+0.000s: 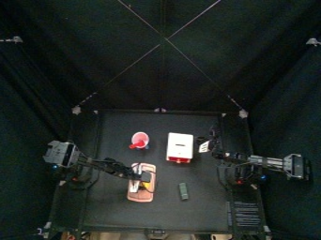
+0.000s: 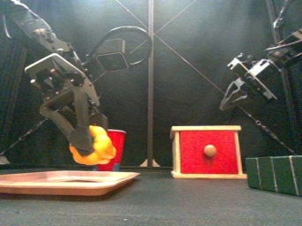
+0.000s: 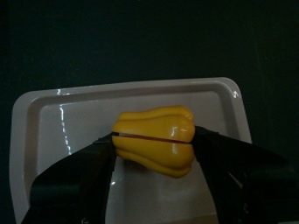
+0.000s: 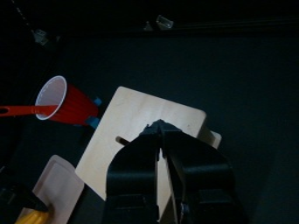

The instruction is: Place squash left of sushi roll

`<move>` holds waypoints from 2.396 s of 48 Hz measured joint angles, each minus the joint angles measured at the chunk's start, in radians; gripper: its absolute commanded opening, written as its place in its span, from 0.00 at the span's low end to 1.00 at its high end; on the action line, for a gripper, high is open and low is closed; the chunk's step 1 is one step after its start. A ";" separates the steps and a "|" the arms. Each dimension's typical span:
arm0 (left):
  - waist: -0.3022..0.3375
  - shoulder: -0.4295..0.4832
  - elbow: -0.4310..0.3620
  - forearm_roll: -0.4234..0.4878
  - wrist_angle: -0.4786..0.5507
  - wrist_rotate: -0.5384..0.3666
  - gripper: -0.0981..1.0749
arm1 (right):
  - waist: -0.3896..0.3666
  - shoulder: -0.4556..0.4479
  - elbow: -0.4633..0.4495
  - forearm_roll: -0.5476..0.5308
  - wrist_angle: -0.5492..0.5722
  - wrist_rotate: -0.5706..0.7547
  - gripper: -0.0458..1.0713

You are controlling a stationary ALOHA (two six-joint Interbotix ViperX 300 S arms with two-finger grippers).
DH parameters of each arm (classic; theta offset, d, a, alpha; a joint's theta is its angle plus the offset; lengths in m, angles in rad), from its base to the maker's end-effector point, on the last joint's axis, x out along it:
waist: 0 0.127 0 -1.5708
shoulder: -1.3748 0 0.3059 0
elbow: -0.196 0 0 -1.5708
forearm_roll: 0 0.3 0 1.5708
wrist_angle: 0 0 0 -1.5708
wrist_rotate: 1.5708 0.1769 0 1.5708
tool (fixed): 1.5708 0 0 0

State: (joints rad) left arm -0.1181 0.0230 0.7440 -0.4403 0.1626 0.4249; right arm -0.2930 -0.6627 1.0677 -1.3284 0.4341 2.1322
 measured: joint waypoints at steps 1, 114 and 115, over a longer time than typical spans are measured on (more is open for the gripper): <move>0.000 0.000 -0.003 0.000 0.000 0.000 0.76 | 0.000 0.000 0.000 0.000 0.000 0.000 0.38; 0.002 0.252 -0.310 -0.067 -0.143 -0.006 0.94 | 0.000 -0.002 0.000 0.002 0.000 -0.002 0.38; 0.002 0.244 -0.301 -0.067 -0.150 -0.006 0.94 | 0.000 -0.002 0.000 0.002 -0.002 0.000 0.38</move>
State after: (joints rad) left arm -0.1166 0.2669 0.4433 -0.5077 0.0123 0.4188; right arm -0.2930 -0.6642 1.0677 -1.3269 0.4326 2.1322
